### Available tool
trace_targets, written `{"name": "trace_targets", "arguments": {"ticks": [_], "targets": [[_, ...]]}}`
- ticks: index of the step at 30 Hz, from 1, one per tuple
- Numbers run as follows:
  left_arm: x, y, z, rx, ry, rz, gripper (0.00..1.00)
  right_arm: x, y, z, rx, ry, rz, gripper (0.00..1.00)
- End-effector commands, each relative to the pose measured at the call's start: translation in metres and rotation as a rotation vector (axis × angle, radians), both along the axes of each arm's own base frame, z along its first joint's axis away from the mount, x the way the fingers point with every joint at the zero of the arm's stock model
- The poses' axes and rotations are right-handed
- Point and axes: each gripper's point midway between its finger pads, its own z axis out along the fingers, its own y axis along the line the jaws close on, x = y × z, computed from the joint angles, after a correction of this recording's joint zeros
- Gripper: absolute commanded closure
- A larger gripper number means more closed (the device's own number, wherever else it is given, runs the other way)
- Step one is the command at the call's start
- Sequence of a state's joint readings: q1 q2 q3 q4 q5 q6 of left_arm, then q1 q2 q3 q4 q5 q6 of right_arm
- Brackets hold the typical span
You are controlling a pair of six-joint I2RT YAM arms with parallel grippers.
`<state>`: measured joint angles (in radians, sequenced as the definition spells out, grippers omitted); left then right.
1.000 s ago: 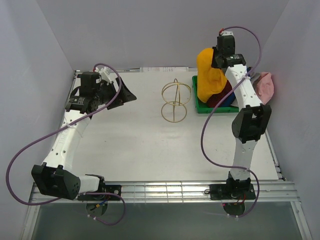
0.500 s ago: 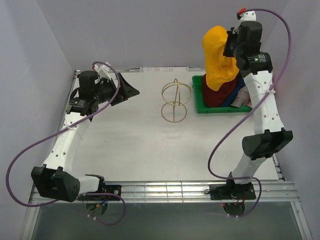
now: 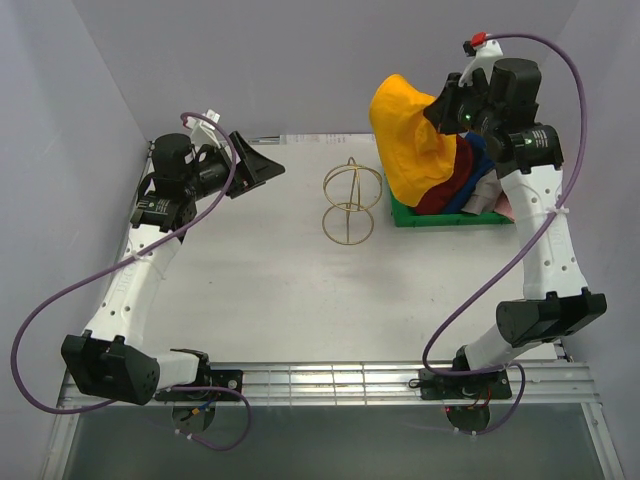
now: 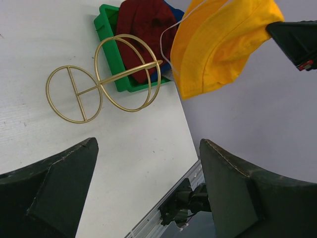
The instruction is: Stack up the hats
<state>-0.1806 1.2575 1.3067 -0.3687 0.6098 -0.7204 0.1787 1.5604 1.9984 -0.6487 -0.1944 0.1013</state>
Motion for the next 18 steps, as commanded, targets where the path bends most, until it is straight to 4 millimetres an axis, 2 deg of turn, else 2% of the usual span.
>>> {"name": "trace_targets", "arguments": {"ticks": [1, 8, 18], "targets": [[-0.004, -0.006, 0.026, -0.035, -0.068, -0.029, 0.06, -0.013, 0.021, 0.000, 0.052, 0.000, 0.129, 0.92], [-0.006, -0.011, 0.019, -0.052, -0.054, -0.045, 0.07, -0.025, 0.043, -0.022, 0.112, 0.067, 0.260, 0.92], [-0.004, -0.013, 0.004, -0.050, -0.025, -0.045, 0.07, -0.035, 0.063, -0.022, 0.198, 0.099, 0.380, 0.92]]}}
